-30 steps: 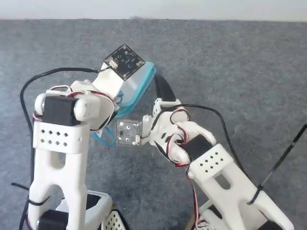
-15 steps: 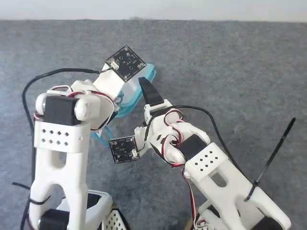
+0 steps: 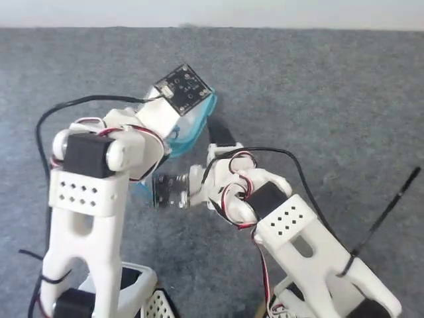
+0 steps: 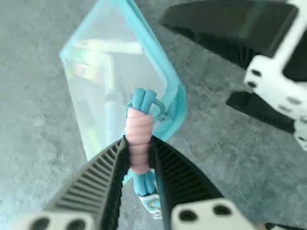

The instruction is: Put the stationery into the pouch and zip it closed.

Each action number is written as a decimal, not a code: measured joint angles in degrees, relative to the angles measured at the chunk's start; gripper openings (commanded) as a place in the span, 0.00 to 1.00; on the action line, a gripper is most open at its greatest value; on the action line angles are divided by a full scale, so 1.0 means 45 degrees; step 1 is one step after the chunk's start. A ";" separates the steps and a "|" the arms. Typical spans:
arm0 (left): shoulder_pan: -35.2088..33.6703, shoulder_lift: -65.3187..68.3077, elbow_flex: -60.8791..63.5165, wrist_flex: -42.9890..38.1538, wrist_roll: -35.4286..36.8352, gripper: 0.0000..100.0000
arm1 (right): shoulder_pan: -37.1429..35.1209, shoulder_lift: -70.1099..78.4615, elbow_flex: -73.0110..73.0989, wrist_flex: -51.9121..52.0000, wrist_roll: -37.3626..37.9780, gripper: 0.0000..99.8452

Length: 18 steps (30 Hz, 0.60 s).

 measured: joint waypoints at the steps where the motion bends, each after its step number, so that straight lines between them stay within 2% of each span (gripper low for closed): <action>1: 0.0000 0.0000 -0.0176 -0.0020 0.0039 0.01 | 0.0195 -0.0078 -0.0195 0.0293 -0.0703 0.48; 4: 0.0059 0.0000 -0.0430 -0.0078 0.0156 0.01 | 0.0645 -0.0215 -0.0860 0.1172 -0.2344 0.47; 12: 0.0137 0.0020 -0.1016 -0.0117 0.0293 0.01 | 0.0567 -0.0254 -0.1328 0.2051 -0.4454 0.48; 18: 0.0098 -0.0586 -0.1192 -0.0137 0.1368 0.01 | 0.0625 -0.0547 -0.1446 0.2344 -0.4767 0.47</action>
